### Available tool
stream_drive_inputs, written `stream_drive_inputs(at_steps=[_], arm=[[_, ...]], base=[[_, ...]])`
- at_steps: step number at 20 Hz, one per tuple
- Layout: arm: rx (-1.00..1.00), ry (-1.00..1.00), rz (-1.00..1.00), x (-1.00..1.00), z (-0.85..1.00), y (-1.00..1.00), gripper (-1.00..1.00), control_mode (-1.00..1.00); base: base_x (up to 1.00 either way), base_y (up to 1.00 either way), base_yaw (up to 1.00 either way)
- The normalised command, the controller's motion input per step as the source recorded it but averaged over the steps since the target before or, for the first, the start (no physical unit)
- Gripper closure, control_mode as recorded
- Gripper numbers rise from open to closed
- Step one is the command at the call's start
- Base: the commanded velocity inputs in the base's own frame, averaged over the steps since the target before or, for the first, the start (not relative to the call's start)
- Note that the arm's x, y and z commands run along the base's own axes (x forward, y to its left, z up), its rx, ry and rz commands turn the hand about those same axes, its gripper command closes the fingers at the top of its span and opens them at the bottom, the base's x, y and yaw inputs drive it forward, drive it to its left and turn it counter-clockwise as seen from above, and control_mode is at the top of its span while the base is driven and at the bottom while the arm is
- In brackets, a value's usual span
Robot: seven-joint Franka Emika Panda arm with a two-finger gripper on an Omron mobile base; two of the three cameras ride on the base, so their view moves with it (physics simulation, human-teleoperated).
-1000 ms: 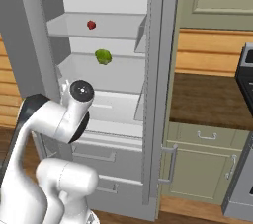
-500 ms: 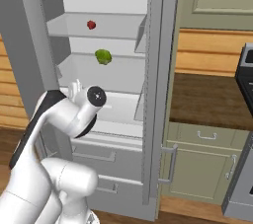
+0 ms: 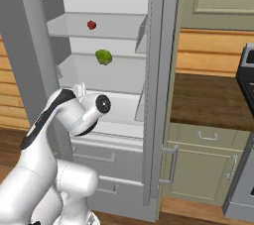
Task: Take the strawberry from the fridge and place it on top of the pancake, located on the dining counter.
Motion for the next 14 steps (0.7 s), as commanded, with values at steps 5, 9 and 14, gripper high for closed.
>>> stream_drive_inputs(at_steps=[5,9,14], arm=[[0.03,-0.06,0.15,0.01,-0.01,0.45,-1.0,-1.0],[0.0,-0.14,0.16,-0.14,0.0,0.49,-1.0,-1.0],[0.0,-0.15,0.14,-0.44,0.0,0.48,-1.0,-1.0]], base=[[0.0,0.0,0.0],[0.0,0.0,0.0],[0.0,0.0,0.0]])
